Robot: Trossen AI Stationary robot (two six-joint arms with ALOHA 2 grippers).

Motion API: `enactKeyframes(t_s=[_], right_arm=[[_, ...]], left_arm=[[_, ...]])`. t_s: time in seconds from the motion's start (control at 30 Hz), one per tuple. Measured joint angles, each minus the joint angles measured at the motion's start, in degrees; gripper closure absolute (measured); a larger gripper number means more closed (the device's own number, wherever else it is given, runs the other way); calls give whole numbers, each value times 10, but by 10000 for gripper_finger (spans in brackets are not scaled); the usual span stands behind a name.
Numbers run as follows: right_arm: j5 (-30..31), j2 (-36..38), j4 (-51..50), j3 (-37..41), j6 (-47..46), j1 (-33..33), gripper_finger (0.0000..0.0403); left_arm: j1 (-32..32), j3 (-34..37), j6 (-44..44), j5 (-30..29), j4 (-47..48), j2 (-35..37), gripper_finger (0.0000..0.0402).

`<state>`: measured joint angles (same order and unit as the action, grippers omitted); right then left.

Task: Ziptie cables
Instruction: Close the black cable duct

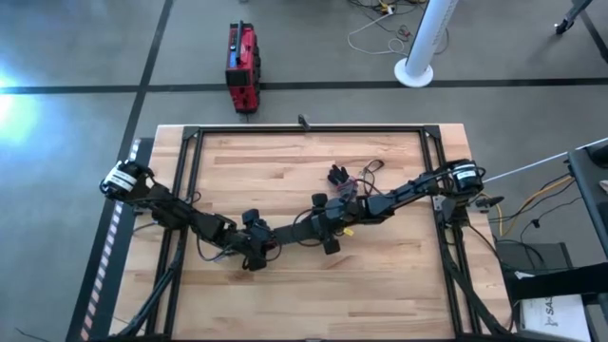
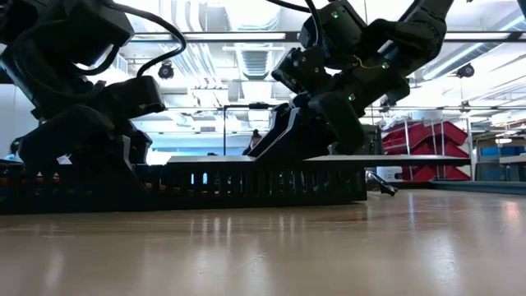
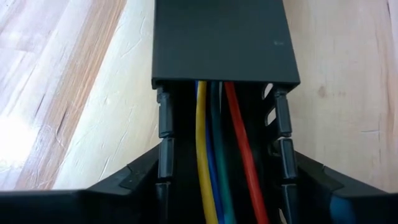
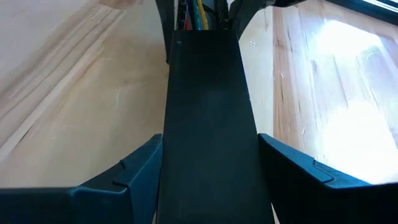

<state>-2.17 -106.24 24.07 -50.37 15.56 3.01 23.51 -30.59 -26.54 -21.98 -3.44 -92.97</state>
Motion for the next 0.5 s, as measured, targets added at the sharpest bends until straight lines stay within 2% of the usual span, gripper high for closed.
enactKeyframes(t_s=[0.5], right_arm=[[13, 0, -23, -8, -11, 0, 184]], left_arm=[[0, 0, -3, 0, 0, 0, 177]])
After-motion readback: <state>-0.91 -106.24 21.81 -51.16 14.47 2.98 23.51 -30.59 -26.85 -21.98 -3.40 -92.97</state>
